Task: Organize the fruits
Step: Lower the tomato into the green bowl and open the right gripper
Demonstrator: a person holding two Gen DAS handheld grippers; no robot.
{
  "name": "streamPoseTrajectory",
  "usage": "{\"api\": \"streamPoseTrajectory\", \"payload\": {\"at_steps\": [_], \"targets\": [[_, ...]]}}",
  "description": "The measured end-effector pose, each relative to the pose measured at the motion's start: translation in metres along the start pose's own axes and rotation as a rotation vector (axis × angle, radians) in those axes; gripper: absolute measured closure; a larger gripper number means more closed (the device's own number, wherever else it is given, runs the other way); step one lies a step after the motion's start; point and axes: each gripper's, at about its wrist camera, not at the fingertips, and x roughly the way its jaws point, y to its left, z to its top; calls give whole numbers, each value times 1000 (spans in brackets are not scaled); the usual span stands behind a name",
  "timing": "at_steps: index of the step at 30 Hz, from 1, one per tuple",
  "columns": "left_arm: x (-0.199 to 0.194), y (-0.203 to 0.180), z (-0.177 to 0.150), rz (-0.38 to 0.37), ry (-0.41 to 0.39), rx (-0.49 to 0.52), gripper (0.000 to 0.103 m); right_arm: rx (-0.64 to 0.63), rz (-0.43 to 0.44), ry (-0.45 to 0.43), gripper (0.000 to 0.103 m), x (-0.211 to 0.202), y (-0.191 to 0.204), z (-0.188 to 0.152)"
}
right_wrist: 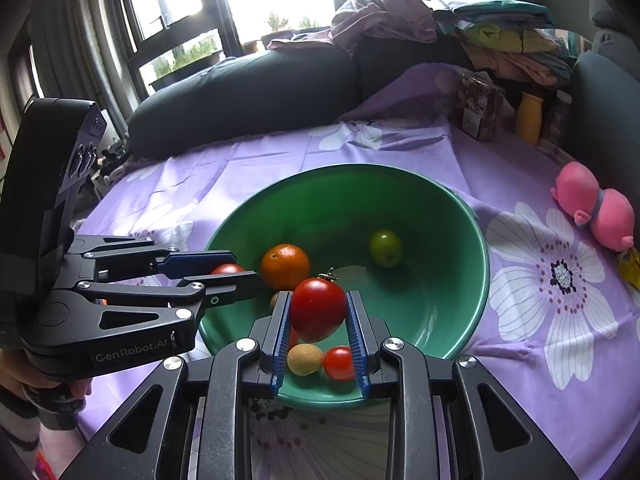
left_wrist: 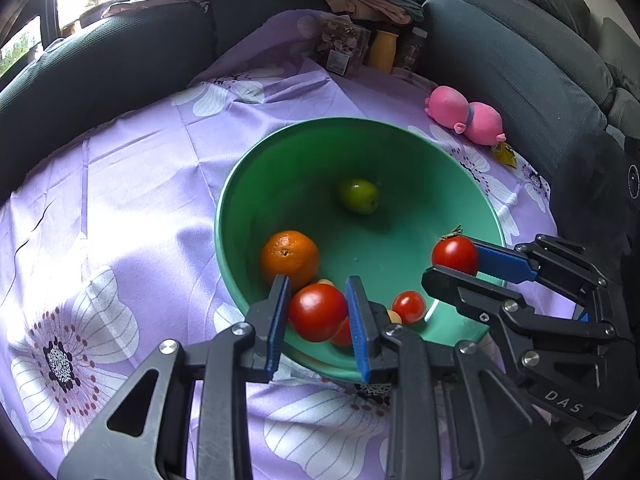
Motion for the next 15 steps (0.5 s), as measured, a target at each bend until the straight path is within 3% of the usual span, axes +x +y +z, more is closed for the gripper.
{"api": "streamPoseTrajectory", "payload": {"at_steps": [11,15], "targets": [[0,0,0,0,1,4,74,17,3,4,74,-1,-2,-1],[0,0,-2,0,0,3,65,23,6,3,74,-2,-2,-1]]}}
